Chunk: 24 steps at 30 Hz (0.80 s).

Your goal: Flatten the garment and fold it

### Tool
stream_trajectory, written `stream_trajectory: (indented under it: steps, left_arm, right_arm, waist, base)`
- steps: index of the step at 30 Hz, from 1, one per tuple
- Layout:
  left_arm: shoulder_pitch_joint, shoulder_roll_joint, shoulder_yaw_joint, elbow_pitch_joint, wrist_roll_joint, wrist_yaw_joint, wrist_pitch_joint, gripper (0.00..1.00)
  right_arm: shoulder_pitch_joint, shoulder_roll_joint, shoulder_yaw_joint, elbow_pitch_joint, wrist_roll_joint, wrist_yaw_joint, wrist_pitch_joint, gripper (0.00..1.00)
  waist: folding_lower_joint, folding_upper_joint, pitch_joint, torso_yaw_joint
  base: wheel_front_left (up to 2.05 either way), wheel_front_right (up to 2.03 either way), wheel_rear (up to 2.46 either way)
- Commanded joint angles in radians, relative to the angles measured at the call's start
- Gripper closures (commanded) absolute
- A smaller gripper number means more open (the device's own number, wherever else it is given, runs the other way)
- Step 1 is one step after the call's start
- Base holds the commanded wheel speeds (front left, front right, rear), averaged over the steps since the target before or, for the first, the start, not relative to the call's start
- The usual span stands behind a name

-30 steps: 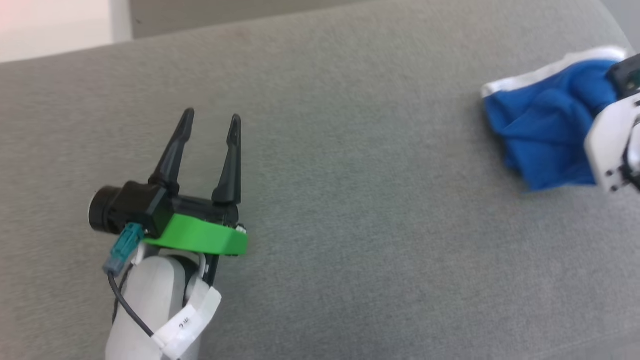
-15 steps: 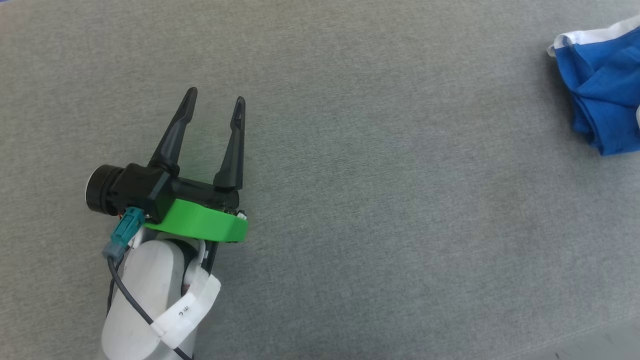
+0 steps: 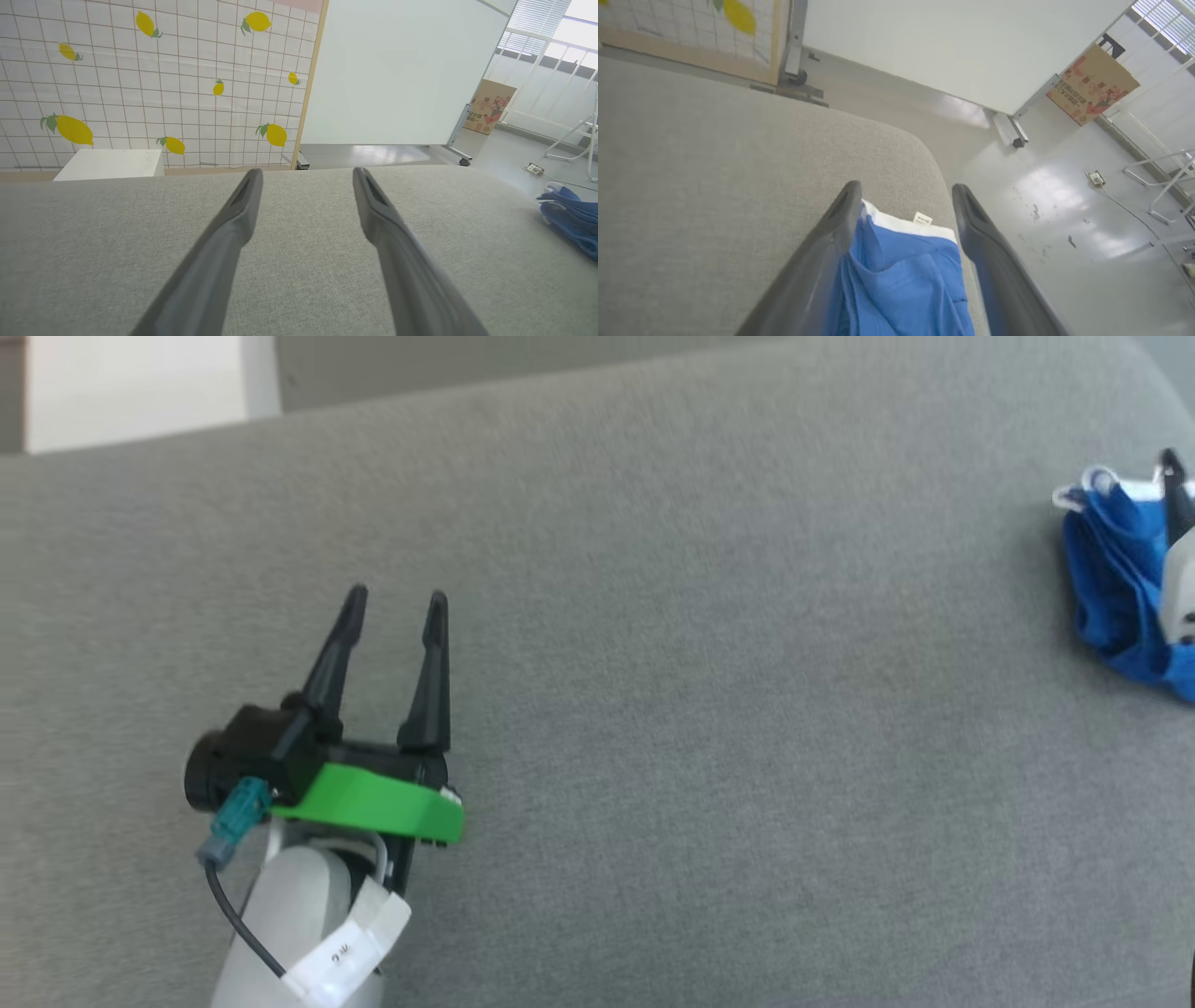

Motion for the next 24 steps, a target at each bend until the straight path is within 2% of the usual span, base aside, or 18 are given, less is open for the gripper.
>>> stream_trajectory:
  steps: [1,7,12,17,21,24]
  left_arm:
    - [0.017,-0.005,0.004,0.007,-0.006,-0.004,-0.004,0.00]
    - [0.063,-0.016,0.009,0.034,-0.030,0.000,-0.004,0.00]
    - [0.090,-0.019,0.004,0.053,-0.044,0.012,-0.004,0.00]
    - [0.114,-0.020,-0.004,0.060,-0.058,0.031,-0.004,0.00]
    - [0.134,-0.020,-0.007,0.063,-0.067,0.041,-0.004,0.00]
    - [0.148,-0.020,-0.007,0.066,-0.070,0.046,-0.004,0.00]
  right_arm:
    - [0.034,0.009,0.005,-0.034,0.035,-0.002,-0.029,0.00]
    - [0.202,0.037,0.028,-0.244,0.198,-0.002,-0.157,0.00]
    - [0.377,0.105,-0.009,-0.425,0.264,-0.002,-0.224,0.00]
    - [0.537,0.209,-0.045,-0.533,0.283,-0.002,-0.277,0.00]
    - [0.632,0.292,-0.064,-0.574,0.270,-0.002,-0.300,0.00]
    - [0.683,0.331,-0.068,-0.587,0.247,-0.002,-0.313,0.00]
  waist:
    - [-0.0001,0.0000,-0.102,0.064]
    - [-0.0001,0.0000,-0.180,0.123]
    - [-0.0001,0.0000,-0.221,0.165]
    - [-0.0001,0.0000,-0.247,0.195]
    - [-0.0001,0.0000,-0.262,0.217]
    - [-0.0001,0.0000,-0.271,0.233]
  base:
    - [0.00,0.00,0.00]
    - [0.00,0.00,0.00]
    - [0.00,0.00,0.00]
    - [0.00,0.00,0.00]
    - [0.00,0.00,0.00]
    - [0.00,0.00,0.00]
